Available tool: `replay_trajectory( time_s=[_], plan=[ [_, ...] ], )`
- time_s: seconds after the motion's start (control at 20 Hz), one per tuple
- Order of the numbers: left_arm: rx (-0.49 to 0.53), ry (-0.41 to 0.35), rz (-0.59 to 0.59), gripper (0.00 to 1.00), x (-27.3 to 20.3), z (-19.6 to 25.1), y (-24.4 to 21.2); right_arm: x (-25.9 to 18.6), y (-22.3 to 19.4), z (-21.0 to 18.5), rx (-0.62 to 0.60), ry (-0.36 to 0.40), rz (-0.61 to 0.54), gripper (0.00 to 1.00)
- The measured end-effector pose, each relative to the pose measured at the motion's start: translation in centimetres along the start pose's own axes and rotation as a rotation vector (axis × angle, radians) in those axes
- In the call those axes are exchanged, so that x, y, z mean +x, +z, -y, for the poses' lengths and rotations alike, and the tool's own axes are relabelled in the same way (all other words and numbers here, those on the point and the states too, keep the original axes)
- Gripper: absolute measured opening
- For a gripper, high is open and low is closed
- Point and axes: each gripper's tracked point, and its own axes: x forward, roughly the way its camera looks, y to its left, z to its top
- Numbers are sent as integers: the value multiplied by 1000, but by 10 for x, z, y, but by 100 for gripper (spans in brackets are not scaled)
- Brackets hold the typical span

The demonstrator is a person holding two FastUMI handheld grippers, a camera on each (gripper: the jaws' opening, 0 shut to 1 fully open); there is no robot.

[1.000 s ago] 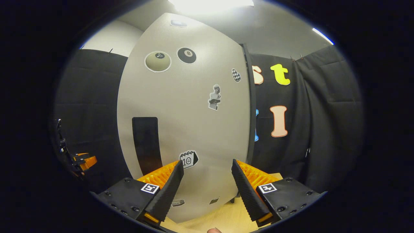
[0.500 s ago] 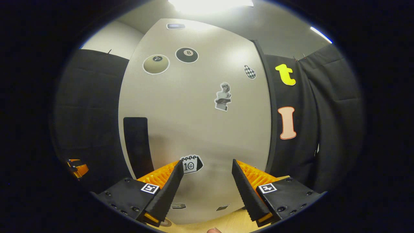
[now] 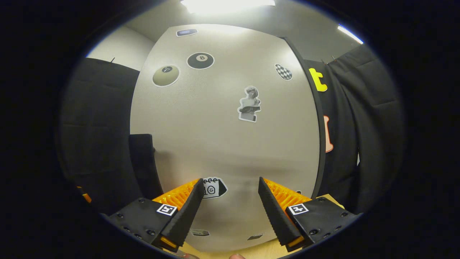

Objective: Open the cabinet door with the right hand, grasp the bottle in the cabinet with the left hand and place it on the coaster, then close the cabinet door with the right hand.

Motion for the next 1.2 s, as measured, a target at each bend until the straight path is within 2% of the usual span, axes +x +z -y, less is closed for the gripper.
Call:
replay_trajectory(
  time_s=[0.05,0.1,0.3,0.55,0.85,1.0,1.05,1.1,1.15,1.2],
  plan=[
    [-2,-5,0,82,1,1,-1,6,0,-2,11,-2,5,92],
    [0,-9,-1,82,1,2,-1,11,0,-3,18,-6,3,96],
    [17,-27,2,82,7,0,0,11,-2,-4,13,-31,3,97],
    [4,-100,1,82,31,11,5,0,3,-4,-4,-64,20,97],
    [23,-165,32,82,36,51,19,-64,4,15,-42,-64,17,98],
    [25,-201,30,82,36,84,23,-97,11,43,-76,-89,30,98],
    [28,-209,35,83,34,94,27,-107,14,53,-84,-98,35,93],
    [30,-215,39,82,33,104,30,-116,18,61,-89,-106,43,98],
    [29,-222,43,82,31,113,33,-125,20,70,-95,-112,47,98],
    [26,-228,47,82,30,122,37,-133,22,78,-103,-119,50,93]
  ],
)
